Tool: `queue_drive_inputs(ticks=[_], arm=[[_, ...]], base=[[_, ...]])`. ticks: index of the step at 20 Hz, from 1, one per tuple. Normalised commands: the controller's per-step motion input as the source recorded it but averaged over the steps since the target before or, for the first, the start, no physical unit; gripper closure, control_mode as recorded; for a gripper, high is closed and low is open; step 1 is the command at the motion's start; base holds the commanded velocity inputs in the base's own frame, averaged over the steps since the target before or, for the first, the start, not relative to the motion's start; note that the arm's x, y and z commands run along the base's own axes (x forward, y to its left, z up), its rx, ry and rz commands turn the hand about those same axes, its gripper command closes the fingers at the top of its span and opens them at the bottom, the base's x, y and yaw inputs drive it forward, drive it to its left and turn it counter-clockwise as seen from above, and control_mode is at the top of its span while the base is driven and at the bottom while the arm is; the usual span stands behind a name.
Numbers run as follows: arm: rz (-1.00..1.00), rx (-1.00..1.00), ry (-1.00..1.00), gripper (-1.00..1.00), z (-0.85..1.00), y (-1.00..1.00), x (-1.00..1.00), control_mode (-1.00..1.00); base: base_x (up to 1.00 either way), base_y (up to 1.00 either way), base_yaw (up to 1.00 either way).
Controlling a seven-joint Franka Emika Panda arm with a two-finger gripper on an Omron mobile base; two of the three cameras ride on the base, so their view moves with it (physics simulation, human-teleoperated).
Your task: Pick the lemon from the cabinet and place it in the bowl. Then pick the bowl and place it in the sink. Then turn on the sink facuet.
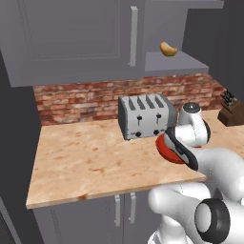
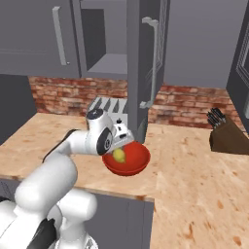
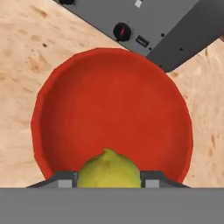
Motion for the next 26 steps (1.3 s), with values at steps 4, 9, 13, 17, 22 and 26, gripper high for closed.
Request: queue_drive_inputs(ticks=[4, 9, 13, 17, 22, 26], arm=[[0.0, 0.0, 0.03, 1.0, -0.31, -0.28, 0.04, -1.0], [0.0, 0.0, 0.04, 1.0, -0.21, -0.18, 0.06, -1.0], [0.0, 0.0, 0.01, 1.0, -0.25, -0.01, 0.15, -1.0], [0.0, 0.0, 0.0, -1.0, -0.17, 0.0, 0.11, -1.0], [0.0, 0.0, 0.0, -1.0, -0.04, 0.0, 0.22, -1.0], [0.0, 0.0, 0.0, -1.0, 0.08, 0.06, 0.06, -1.0]], base=[[0.0, 0.0, 0.0], [0.0, 0.0, 0.0], [0.0, 0.0, 0.0], [0.0, 0.0, 0.0], [0.0, 0.0, 0.0], [0.0, 0.0, 0.0]])
